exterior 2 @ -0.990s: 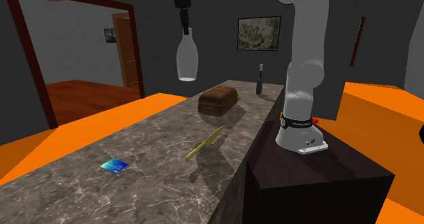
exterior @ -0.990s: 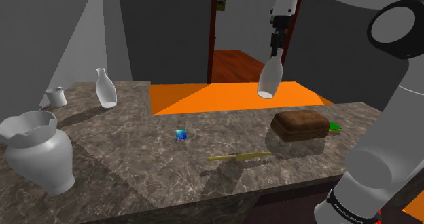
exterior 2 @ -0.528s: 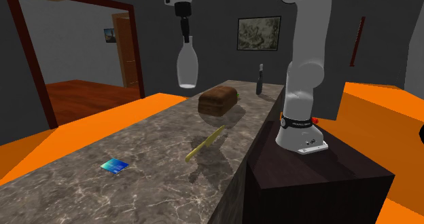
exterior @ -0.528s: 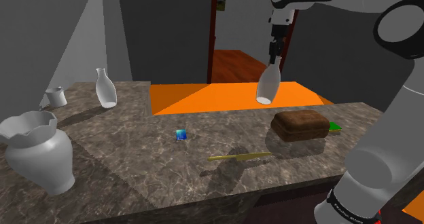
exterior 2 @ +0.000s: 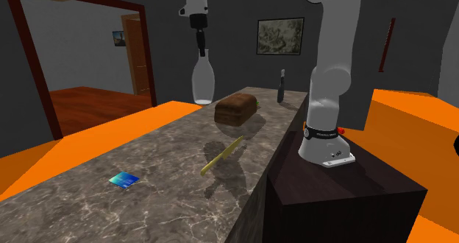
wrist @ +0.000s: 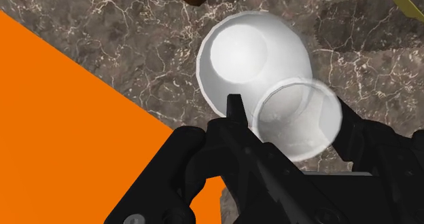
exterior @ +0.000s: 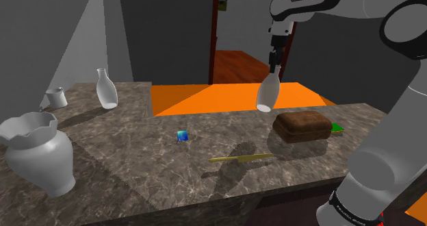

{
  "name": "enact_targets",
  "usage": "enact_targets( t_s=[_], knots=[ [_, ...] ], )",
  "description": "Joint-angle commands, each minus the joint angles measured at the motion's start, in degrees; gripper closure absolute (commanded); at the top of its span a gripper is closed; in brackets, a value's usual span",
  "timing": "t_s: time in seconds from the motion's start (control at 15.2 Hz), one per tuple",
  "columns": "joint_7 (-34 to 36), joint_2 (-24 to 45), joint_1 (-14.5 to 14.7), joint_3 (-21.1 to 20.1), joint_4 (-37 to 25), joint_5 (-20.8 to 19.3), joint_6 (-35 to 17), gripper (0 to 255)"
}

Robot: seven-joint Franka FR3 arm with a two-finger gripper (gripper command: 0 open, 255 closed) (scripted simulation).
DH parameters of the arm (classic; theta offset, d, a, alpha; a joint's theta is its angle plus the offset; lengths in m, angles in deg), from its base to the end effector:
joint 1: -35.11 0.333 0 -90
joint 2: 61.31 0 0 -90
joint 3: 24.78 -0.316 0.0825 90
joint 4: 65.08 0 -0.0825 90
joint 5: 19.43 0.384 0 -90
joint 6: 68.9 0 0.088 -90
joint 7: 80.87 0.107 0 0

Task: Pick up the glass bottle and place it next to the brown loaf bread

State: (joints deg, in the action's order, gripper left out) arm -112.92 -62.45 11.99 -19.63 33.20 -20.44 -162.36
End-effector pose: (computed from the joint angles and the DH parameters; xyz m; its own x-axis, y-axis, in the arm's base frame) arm 0.4820 -0.2617 0.5723 0.9957 0.0681 -0.0628 0.0670 -0.9975 -0.0208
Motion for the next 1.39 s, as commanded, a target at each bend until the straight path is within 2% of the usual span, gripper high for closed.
enact_targets(
  t_s=[0.0, 1.32],
  knots=[
    [0.06, -0.1, 0.02, -0.02, 1.67, -0.01, -1.62, 255],
    [0.18, 1.27, -0.04, 0.04, 15.51, 0.05, -16.84, 255]
  ],
)
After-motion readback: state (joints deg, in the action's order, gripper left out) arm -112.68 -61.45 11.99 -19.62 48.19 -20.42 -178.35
